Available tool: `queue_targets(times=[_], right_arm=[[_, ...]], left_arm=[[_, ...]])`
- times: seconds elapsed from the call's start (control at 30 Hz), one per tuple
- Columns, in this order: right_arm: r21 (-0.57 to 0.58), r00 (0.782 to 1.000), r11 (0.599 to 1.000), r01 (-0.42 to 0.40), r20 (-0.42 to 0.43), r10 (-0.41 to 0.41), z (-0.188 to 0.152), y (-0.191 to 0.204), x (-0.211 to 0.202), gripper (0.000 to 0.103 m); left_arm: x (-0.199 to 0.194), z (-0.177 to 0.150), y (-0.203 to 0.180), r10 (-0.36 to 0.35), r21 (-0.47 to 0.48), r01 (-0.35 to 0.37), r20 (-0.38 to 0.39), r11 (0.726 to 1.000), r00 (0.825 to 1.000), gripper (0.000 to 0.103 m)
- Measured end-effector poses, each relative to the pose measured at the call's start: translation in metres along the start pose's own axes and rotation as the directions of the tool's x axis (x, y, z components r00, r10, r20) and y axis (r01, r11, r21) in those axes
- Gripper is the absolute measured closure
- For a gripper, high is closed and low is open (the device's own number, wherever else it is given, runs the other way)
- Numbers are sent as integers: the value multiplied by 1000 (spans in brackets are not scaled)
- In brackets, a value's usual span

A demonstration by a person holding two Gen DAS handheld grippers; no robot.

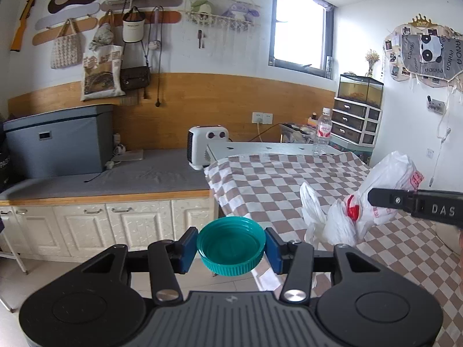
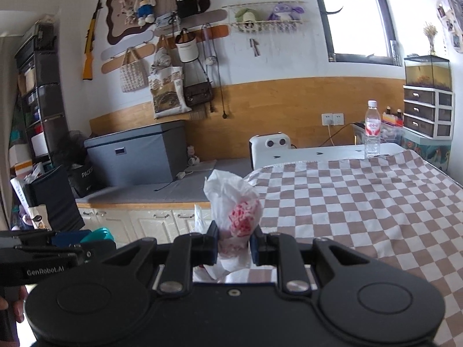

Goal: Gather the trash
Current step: 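Carry the teal lid and white bag over the wastebasket with both grippers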

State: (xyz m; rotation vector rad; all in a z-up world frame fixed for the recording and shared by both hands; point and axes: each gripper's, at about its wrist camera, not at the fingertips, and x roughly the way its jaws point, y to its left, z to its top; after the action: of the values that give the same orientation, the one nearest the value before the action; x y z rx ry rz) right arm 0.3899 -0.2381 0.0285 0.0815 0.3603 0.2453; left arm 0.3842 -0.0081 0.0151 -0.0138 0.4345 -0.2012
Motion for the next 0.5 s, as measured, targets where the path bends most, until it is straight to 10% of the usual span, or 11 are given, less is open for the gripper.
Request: queue_targets(times=[0.5], right_arm=[[-125,993,991,-53,-113,39,-46,98,-13,81]], left_arm=[[-56,-45,64,42,-67,-45,-50,997,998,53]])
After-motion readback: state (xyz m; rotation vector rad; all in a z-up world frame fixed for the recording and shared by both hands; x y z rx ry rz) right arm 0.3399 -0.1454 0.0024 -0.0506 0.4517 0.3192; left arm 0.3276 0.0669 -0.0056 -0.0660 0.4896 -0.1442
